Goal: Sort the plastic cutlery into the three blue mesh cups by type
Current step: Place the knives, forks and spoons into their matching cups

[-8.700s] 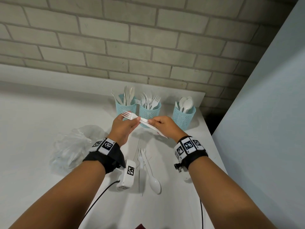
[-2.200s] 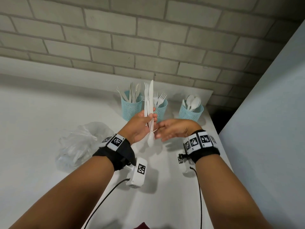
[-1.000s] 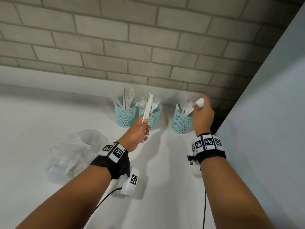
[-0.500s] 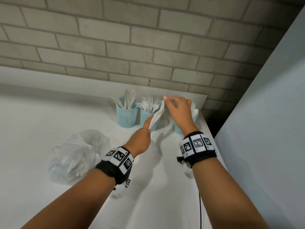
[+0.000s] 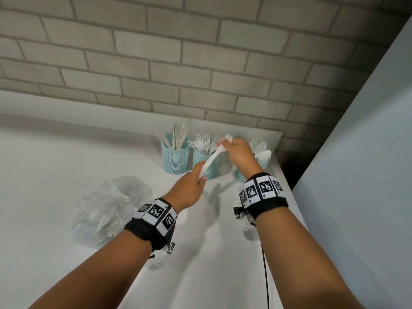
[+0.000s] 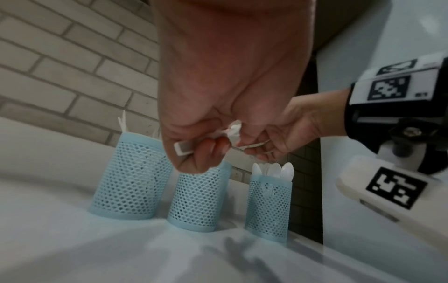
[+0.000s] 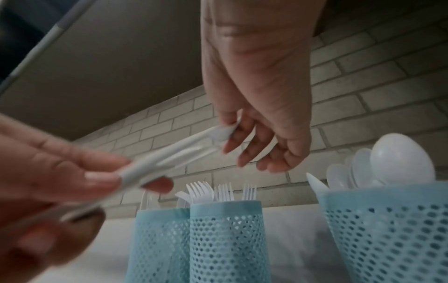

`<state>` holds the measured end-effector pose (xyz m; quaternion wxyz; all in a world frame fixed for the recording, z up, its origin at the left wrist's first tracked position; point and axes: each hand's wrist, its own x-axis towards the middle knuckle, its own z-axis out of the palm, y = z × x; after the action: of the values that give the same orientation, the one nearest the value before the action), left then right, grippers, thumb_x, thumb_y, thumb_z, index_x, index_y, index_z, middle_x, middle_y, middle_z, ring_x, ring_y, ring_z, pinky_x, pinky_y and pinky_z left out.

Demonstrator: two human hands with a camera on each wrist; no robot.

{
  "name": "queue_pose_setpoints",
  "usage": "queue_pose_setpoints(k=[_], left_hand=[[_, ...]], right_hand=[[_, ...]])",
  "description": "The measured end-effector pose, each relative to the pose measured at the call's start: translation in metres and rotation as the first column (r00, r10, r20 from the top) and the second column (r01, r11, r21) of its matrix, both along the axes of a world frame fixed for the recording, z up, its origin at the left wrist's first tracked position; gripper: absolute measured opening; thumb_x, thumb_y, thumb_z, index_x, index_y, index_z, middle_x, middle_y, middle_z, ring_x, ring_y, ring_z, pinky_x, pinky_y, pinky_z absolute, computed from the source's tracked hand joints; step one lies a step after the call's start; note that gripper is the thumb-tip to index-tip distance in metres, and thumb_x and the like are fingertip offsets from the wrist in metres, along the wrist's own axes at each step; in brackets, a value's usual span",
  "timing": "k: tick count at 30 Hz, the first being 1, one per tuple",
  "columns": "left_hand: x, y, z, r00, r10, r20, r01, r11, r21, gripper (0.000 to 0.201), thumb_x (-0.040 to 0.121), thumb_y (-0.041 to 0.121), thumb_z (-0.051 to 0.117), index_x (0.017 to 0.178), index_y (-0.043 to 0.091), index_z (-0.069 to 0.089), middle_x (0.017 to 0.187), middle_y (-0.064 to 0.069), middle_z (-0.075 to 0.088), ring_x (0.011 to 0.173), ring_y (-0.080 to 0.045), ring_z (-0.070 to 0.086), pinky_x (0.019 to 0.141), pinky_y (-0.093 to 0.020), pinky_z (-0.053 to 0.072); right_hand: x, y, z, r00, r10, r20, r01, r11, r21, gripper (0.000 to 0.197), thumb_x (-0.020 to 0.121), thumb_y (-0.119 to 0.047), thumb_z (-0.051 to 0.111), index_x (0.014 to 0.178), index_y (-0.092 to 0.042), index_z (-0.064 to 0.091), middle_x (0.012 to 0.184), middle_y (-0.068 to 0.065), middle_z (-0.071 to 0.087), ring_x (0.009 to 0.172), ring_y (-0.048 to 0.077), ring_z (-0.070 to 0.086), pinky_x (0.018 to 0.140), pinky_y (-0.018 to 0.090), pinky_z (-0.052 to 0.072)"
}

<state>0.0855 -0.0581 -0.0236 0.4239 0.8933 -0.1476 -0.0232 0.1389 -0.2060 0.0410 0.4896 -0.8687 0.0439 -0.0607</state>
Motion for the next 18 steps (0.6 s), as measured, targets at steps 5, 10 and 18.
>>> queue_pose_setpoints(k=[5, 10, 18], left_hand=[[0.002, 0.009, 0.001, 0.986, 0.1, -0.131, -0.126, 0.969, -0.211, 0.038, 0.102, 0.033, 0.029, 0.133, 0.018, 0.043, 0.111, -0.008, 0.056, 0.1, -0.027, 0.053, 0.087, -0.032, 0.04], [0.021, 0.024, 0.008, 0.941, 0.067, -0.331, -0.264, 0.758, -0.597, 0.019, 0.1, 0.008, 0.035, 0.11, 0.01, 0.051, 0.077, -0.001, 0.051, 0.06, -0.008, 0.053, 0.056, -0.018, 0.037], [0.069, 0.048, 0.067, 0.986, 0.117, -0.118, -0.158, 0.43, -0.889, 0.025, 0.104, 0.018, 0.023, 0.119, 0.03, 0.038, 0.07, -0.001, 0.034, 0.059, -0.01, 0.034, 0.059, -0.023, 0.034]], right_hand=[[0.015, -0.012, -0.003, 0.901, -0.398, 0.172, 0.293, 0.852, 0.435, 0.023, 0.099, -0.02, 0.04, 0.09, -0.012, 0.06, 0.083, 0.008, 0.067, 0.071, 0.017, 0.059, 0.065, 0.025, 0.048], [0.02, -0.008, 0.002, 0.848, -0.443, 0.29, 0.275, 0.836, 0.474, 0.024, 0.1, -0.027, 0.04, 0.081, -0.022, 0.054, 0.079, 0.006, 0.067, 0.055, 0.011, 0.052, 0.056, 0.026, 0.047], [0.036, 0.005, 0.004, 0.856, -0.241, 0.458, 0.187, 0.969, 0.161, 0.026, 0.1, -0.024, 0.04, 0.097, -0.007, 0.059, 0.077, -0.002, 0.059, 0.07, 0.022, 0.06, 0.07, 0.032, 0.051]])
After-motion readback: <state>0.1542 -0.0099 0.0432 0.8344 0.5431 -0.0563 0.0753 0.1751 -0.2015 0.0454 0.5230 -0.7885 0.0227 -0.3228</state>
